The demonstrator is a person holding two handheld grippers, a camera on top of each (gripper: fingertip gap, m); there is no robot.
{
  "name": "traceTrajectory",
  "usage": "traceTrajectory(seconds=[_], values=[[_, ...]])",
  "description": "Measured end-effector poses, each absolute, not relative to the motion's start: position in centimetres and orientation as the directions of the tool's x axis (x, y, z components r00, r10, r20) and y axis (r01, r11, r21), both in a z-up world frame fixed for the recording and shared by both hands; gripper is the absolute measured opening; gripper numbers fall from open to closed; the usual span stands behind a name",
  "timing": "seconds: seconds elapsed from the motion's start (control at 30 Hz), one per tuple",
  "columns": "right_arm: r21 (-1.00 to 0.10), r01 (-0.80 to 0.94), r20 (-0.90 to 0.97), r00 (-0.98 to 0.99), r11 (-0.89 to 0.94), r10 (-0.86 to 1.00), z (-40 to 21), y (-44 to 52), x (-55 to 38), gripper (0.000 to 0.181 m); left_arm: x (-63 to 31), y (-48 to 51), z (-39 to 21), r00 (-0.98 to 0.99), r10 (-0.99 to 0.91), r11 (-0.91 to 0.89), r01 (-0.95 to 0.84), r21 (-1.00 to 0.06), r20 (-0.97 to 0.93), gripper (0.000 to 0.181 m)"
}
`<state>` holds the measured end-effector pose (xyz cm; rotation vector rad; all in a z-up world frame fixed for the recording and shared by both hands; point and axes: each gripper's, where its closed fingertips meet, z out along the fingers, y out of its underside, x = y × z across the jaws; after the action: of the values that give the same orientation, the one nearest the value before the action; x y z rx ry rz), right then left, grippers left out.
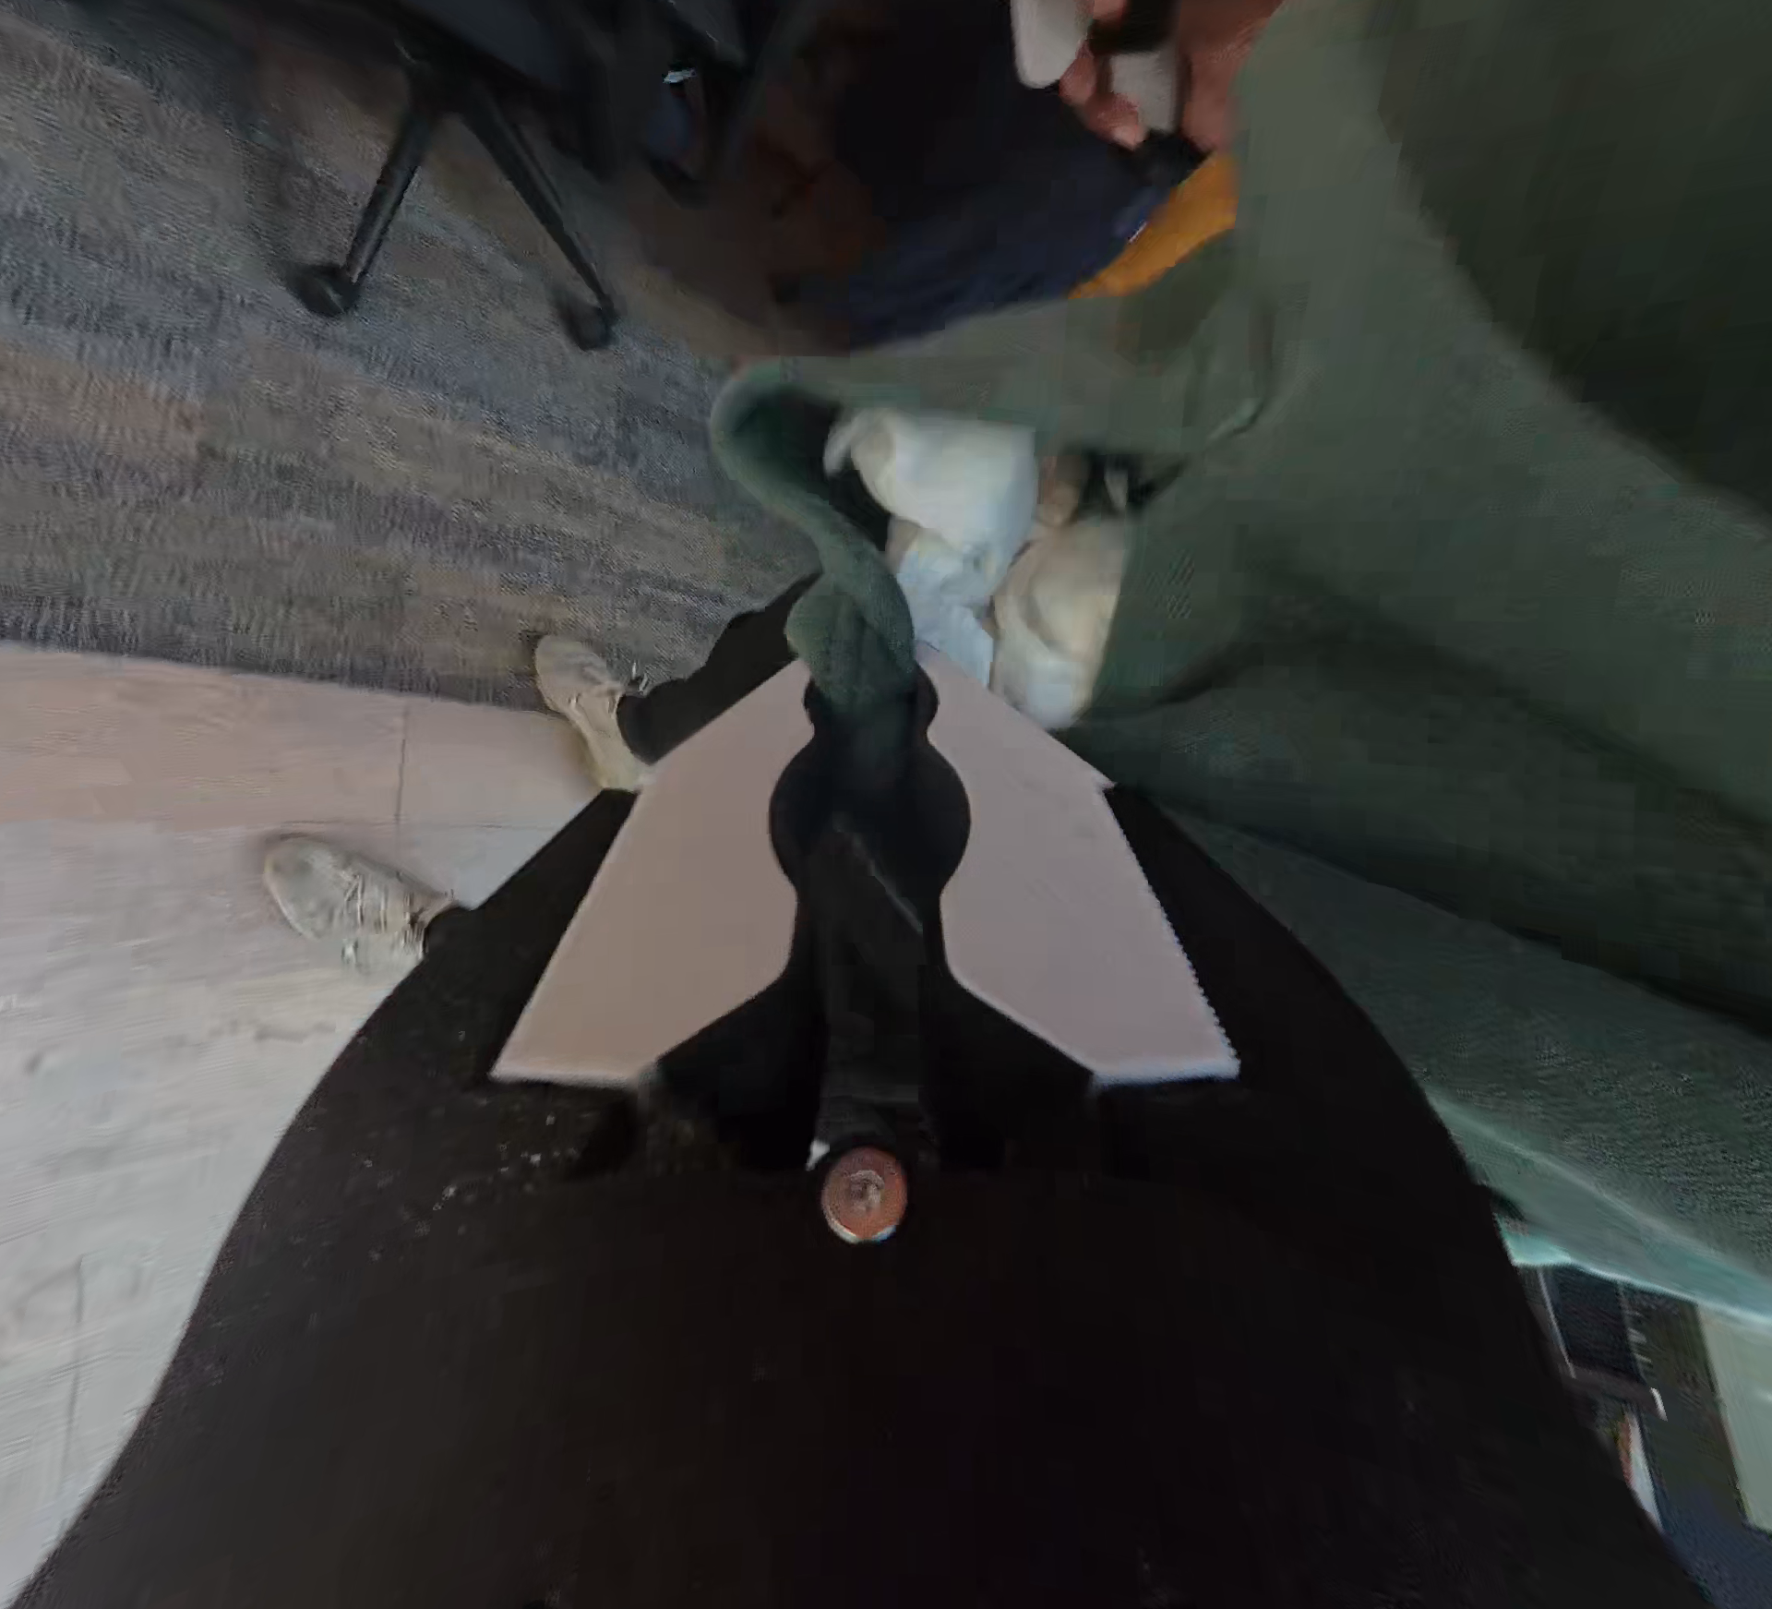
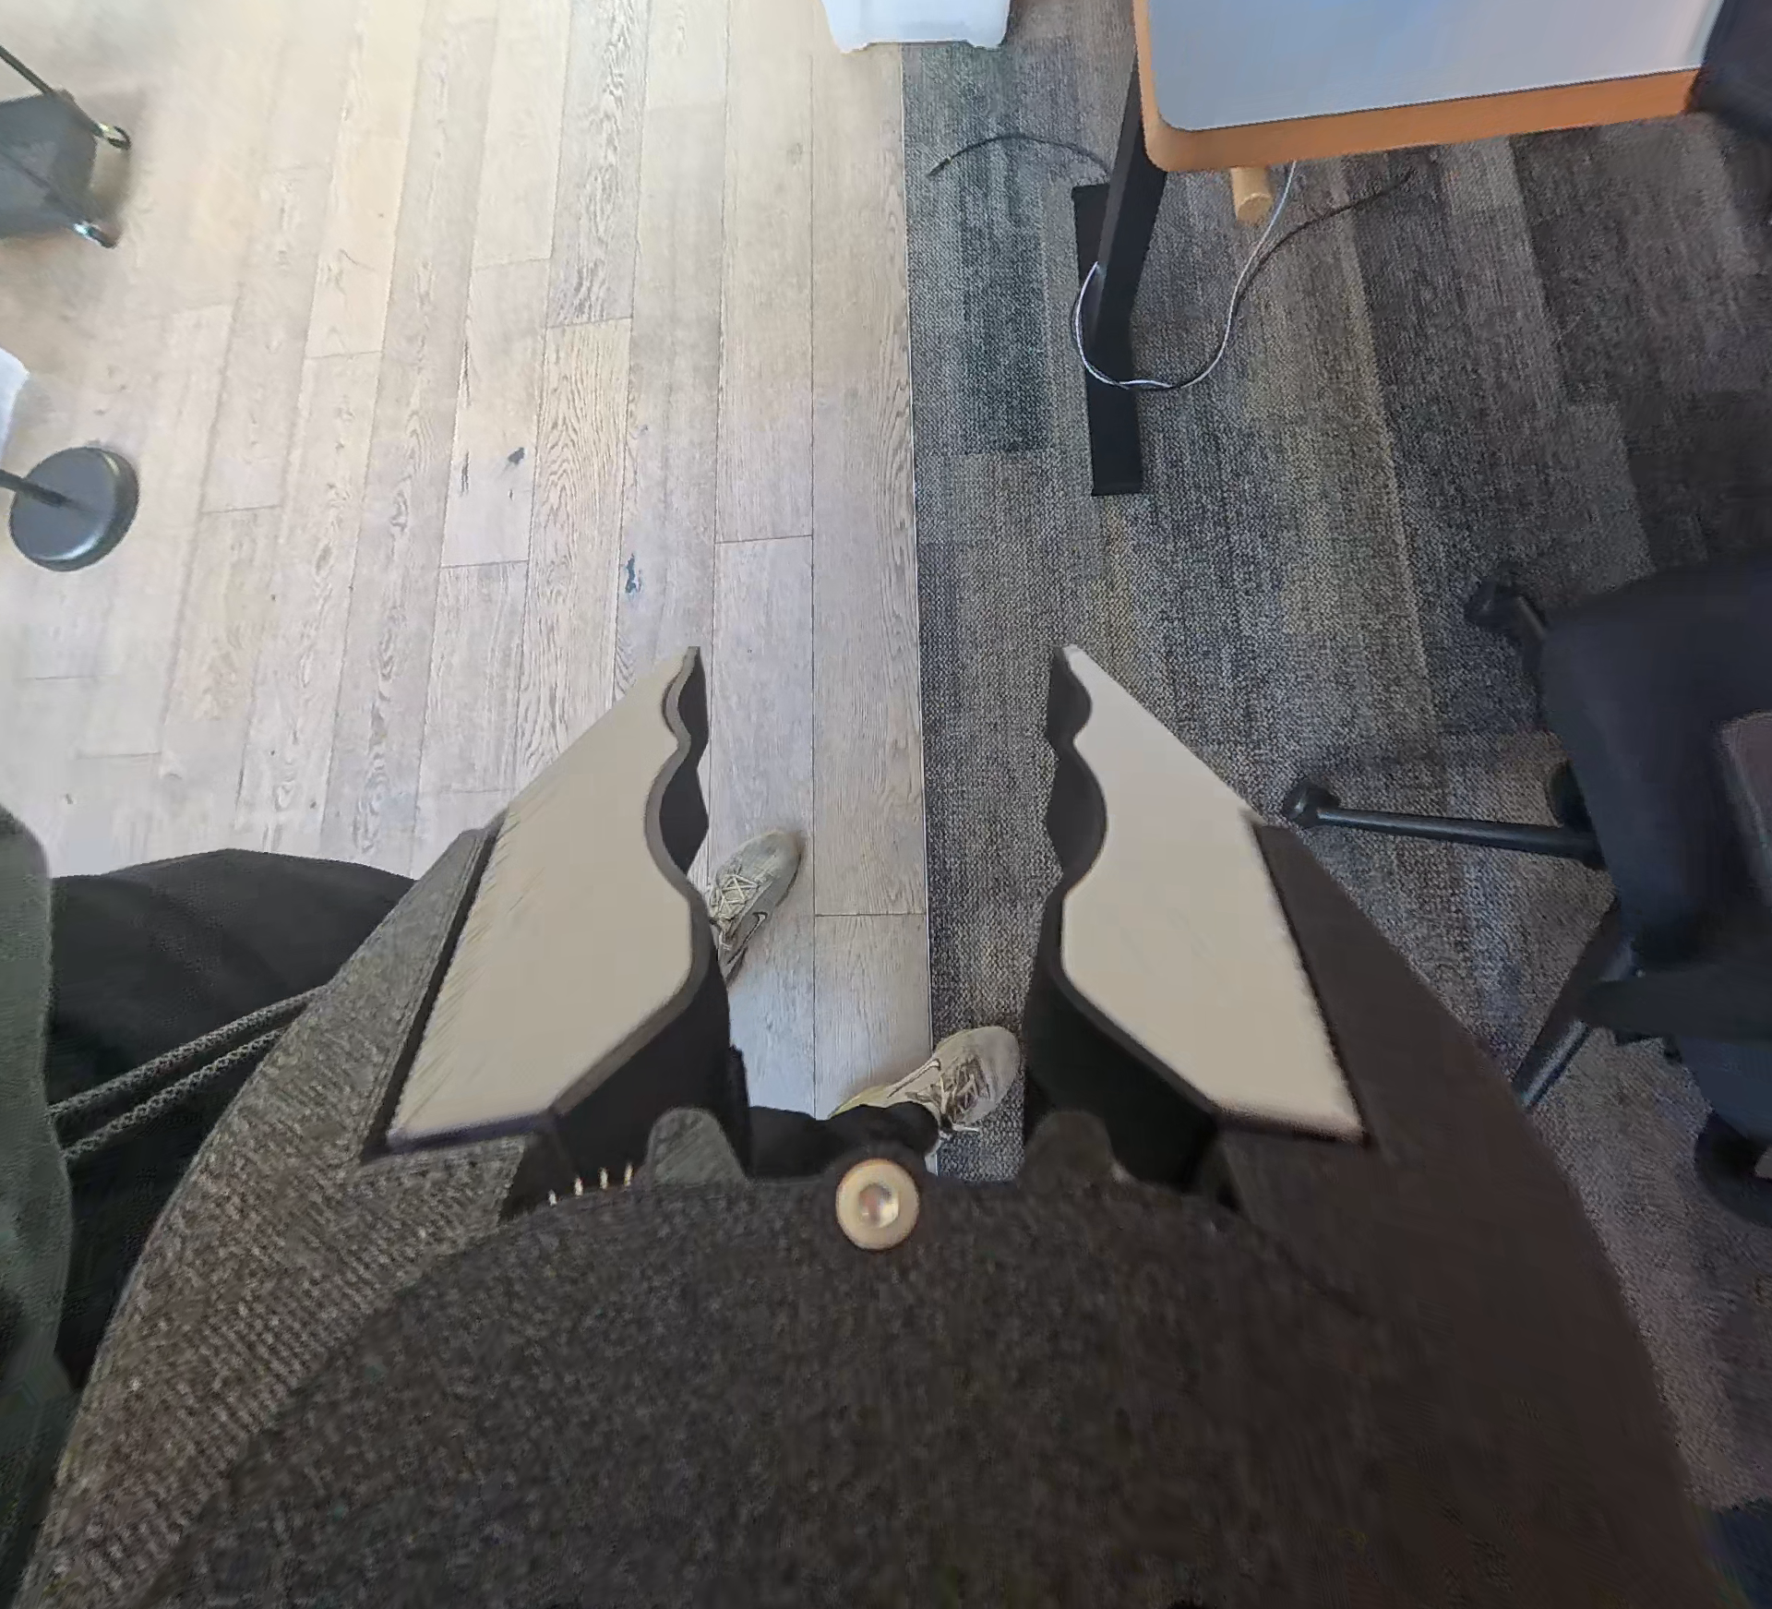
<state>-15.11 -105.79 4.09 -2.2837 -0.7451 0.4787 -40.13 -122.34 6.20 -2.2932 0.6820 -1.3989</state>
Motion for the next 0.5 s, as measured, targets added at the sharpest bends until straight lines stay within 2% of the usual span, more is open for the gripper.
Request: traceTrajectory(seconds=[0.03, 0.1, 0.17, 0.3, 0.37, 0.4, 0.43, 0.5], values=[[-0.699, 0.363, -0.139, 0.776, -0.616, 0.615, 4.0, -106.0, -14.3, 0.071, -40.5, -123.7, 4.2, 0.419, -0.542, -0.84, -0.247, -0.483, 0.729, 0.007], [-0.699, 0.358, -0.134, 0.785, -0.619, 0.605, 3.6, -106.3, -12.8, 0.071, -40.9, -130.1, 0.2, 0.387, -0.448, -0.866, -0.411, -0.284, 0.806, 0.01], [-0.709, 0.355, -0.112, 0.797, -0.609, 0.594, 4.0, -106.4, -11.2, 0.071, -40.8, -129.5, 0.7, 0.358, -0.363, -0.911, -0.329, -0.248, 0.86, 0.013], [-0.726, 0.31, -0.119, 0.823, -0.615, 0.555, 4.4, -107.3, -8.6, 0.071, -42.5, -124.3, -0.9, 0.339, -0.183, -0.983, -0.048, -0.177, 0.923, 0.04], [-0.732, 0.315, -0.103, 0.825, -0.604, 0.555, 4.7, -107.7, -7.6, 0.071, -41.0, -123.5, -2.1, 0.335, -0.206, -0.978, -0.057, -0.198, 0.919, 0.048], [-0.739, 0.307, -0.102, 0.829, -0.6, 0.55, 4.9, -107.8, -7.1, 0.071, -39.7, -122.8, -2.2, 0.319, -0.233, -0.972, -0.056, -0.227, 0.919, 0.048], [-0.744, 0.295, -0.107, 0.833, -0.599, 0.543, 5.2, -107.8, -6.6, 0.071, -38.7, -121.6, -1.8, 0.27, -0.234, -0.971, -0.007, -0.241, 0.934, 0.038], [-0.757, 0.288, -0.102, 0.835, -0.587, 0.541, 5.9, -107.6, -5.6, 0.071, -38.9, -118.5, -0.7, 0.139, -0.168, -0.967, 0.17, -0.191, 0.976, 0.027]])
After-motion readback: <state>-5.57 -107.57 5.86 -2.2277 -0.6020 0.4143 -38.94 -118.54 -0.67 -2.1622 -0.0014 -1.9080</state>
